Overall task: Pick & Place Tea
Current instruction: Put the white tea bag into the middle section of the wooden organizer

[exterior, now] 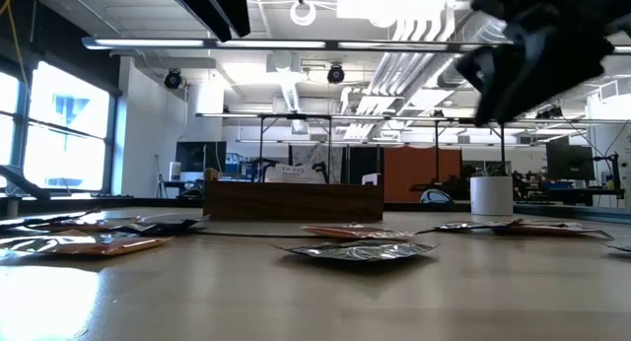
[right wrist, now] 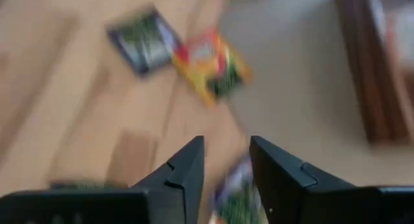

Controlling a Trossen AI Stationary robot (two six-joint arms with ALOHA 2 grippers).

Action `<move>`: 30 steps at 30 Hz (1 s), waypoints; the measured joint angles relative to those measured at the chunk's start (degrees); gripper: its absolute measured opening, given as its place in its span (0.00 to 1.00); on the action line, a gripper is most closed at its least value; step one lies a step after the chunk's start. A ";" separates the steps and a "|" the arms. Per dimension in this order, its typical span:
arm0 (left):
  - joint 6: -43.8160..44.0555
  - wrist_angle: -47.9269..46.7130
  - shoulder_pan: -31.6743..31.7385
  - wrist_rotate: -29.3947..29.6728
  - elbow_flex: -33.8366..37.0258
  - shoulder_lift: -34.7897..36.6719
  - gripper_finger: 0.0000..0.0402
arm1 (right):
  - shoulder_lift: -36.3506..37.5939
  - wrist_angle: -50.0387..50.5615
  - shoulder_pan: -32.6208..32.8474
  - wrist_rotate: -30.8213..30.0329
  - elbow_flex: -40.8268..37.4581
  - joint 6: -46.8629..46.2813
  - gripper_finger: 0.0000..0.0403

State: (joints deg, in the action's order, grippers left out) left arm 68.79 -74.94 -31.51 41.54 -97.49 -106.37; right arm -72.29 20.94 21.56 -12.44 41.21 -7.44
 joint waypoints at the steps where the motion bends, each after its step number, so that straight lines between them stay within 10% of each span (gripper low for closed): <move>1: 0.06 0.04 0.00 -0.02 0.00 0.00 0.41 | -0.15 2.71 0.51 -1.40 0.00 -3.34 0.34; 13: 0.48 0.81 0.00 0.08 0.00 0.00 0.41 | -0.53 13.70 0.57 -6.25 -5.45 -48.26 0.40; 30: -7.70 8.00 5.12 -8.87 0.00 -2.63 0.41 | -0.57 12.82 0.61 -2.05 -12.15 -64.56 0.33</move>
State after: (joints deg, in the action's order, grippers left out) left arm 61.09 -66.93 -26.39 32.67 -97.49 -109.00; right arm -72.86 33.76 22.17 -14.49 29.06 -72.00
